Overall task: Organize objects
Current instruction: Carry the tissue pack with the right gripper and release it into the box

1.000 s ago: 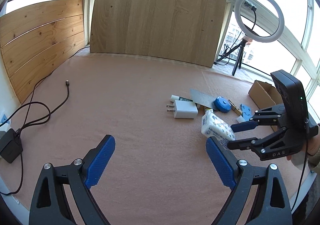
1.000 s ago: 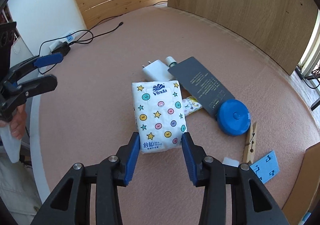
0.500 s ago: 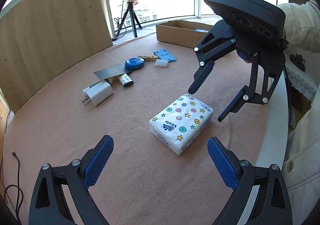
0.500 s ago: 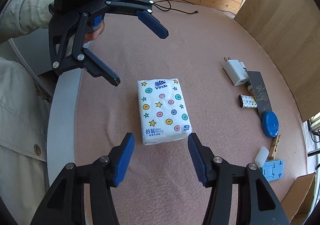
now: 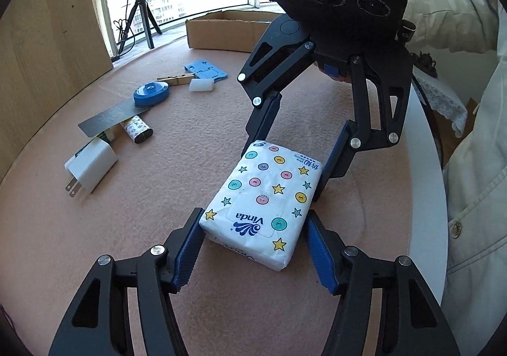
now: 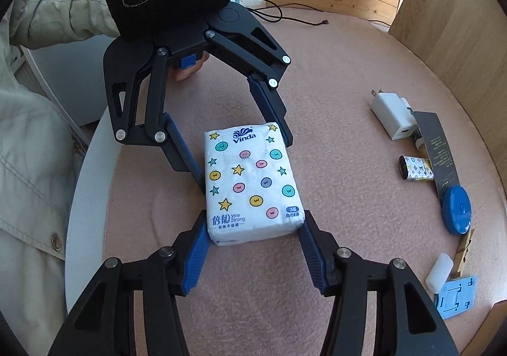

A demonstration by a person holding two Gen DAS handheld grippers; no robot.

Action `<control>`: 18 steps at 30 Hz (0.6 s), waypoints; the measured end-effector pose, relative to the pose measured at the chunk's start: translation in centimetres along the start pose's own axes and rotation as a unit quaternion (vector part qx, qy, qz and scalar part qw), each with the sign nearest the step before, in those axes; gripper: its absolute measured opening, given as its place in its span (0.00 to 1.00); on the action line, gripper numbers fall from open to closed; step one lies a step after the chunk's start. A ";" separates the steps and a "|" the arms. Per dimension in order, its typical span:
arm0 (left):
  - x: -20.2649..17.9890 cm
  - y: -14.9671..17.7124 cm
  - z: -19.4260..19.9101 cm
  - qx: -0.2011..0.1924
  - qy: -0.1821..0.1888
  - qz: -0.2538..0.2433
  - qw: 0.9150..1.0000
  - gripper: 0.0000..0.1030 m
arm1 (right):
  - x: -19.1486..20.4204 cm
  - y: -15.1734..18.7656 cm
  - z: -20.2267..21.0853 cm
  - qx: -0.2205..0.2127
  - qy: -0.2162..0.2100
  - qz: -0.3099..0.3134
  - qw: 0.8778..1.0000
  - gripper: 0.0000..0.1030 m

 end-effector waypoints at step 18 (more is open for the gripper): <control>-1.7 -7.3 7.2 -0.053 -0.071 -0.042 0.995 0.61 | 2.1 -6.3 7.5 -0.030 0.024 0.079 0.996 0.46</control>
Point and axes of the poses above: each gripper's, at about its wrist camera, not at the fingertips, and z roughly against the way its jaws point, x to its left, y to its underside, the point moved 4 cm from there along -z, roughly the way its jaws point, and after that the axes turned 12 degrees about -x, right-handed, at the moved point
